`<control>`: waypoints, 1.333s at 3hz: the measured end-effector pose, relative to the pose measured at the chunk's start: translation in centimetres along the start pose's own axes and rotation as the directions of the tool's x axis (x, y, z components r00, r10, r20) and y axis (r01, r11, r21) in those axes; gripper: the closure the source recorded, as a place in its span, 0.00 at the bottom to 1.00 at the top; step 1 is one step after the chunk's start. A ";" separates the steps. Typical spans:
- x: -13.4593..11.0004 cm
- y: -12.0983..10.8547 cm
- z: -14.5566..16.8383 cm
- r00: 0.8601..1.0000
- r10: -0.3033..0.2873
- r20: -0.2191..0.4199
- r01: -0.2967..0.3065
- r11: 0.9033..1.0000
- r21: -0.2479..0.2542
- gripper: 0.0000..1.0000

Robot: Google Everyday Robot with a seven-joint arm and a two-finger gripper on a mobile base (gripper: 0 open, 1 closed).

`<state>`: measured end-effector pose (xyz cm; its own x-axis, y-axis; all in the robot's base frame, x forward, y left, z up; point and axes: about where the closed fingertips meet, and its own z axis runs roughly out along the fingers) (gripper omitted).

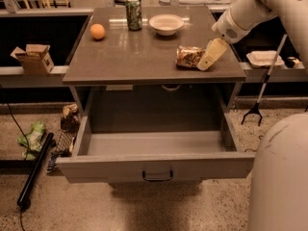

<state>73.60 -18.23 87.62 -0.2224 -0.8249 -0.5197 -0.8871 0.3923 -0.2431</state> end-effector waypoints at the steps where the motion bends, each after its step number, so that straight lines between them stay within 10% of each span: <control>1: 1.2 -1.0 1.5 0.998 0.065 0.003 -0.065 0.997 0.042 0.00; 2: 2.8 -1.0 3.2 0.992 0.128 0.013 -0.128 0.990 0.062 0.00; 4: 3.4 -0.6 4.5 0.982 0.179 0.054 -0.182 0.981 0.059 0.48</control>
Offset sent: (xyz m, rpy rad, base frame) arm 0.0137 -0.0238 -0.0603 0.0788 -0.0059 -0.2164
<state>75.23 -19.42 82.30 -0.3558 -0.7182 -0.5980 -0.8063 0.5595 -0.1922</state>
